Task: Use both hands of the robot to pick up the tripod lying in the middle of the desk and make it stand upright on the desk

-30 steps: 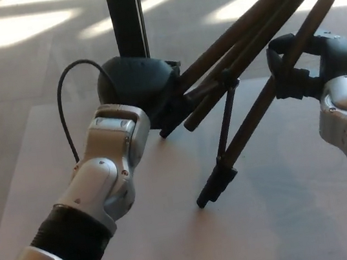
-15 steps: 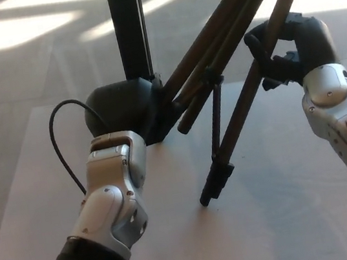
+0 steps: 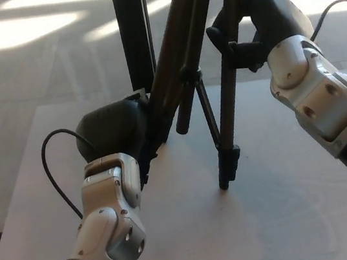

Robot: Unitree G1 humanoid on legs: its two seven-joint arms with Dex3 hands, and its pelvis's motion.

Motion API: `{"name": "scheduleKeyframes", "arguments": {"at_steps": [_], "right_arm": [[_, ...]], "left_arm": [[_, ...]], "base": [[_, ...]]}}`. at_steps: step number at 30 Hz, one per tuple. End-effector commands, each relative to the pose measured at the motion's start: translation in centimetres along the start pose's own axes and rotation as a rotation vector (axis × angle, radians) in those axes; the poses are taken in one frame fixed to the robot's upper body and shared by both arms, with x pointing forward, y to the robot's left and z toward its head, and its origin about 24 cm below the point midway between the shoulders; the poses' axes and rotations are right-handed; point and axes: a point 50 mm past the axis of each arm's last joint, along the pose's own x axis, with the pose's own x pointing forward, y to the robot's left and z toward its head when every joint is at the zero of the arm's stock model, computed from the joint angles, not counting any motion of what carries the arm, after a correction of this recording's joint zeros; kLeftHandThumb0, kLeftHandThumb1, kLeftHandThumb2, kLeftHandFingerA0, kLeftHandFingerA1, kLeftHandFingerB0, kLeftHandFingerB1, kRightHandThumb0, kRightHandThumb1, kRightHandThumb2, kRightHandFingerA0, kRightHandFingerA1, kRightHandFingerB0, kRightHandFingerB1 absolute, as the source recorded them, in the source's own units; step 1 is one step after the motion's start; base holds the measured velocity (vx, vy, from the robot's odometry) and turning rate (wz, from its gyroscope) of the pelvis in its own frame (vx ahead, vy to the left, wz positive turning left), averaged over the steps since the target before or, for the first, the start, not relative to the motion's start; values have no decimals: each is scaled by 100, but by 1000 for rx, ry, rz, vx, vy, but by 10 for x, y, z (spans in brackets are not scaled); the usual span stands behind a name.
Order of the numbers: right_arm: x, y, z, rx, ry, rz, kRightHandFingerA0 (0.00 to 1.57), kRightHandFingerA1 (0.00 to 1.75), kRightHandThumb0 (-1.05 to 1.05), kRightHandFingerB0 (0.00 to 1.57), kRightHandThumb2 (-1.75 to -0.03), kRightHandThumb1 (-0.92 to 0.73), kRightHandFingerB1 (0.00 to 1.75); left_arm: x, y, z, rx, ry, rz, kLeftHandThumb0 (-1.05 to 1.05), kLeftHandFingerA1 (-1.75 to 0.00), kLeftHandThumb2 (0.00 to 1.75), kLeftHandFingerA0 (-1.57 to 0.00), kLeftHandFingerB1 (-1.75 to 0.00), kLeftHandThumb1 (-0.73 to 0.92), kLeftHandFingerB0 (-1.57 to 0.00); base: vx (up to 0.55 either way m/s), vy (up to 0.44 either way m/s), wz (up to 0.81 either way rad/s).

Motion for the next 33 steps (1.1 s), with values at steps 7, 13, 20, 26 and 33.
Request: {"name": "scheduleKeyframes", "arguments": {"at_steps": [7, 13, 20, 26, 33], "right_arm": [[0, -1, 29, -177, -145, -4, 92, 175, -25, 79, -117, -48, 147], [-2, -3, 16, -234, -163, -30, 119, 136, -31, 98, -113, -49, 121], [-3, -8, 1, -245, -142, -16, 89, 175, -25, 74, -105, -53, 153], [-5, -9, -11, -242, -112, -24, 91, 175, -25, 77, -108, -53, 151], [-7, -6, -28, -258, -54, -18, 91, 175, -26, 77, -112, -51, 154]], "left_arm": [[-7, -12, 0, 48, -42, -110, -23, -145, 72, -78, -116, 67, -73], [-15, -13, -8, 56, -26, -89, -26, -175, 69, -80, -146, 68, -65], [-20, -16, -20, 52, -12, -110, -27, -149, 73, -85, -109, 63, -76], [-29, -20, -25, 31, -4, -139, -30, -115, 67, -83, -69, 69, -70], [-32, -26, -27, 46, -11, -134, -27, -165, 75, -84, -129, 67, -73]], "base": [[0, 0, 0], [0, 0, 0], [0, 0, 0], [0, 0, 0], [0, 0, 0]]}}
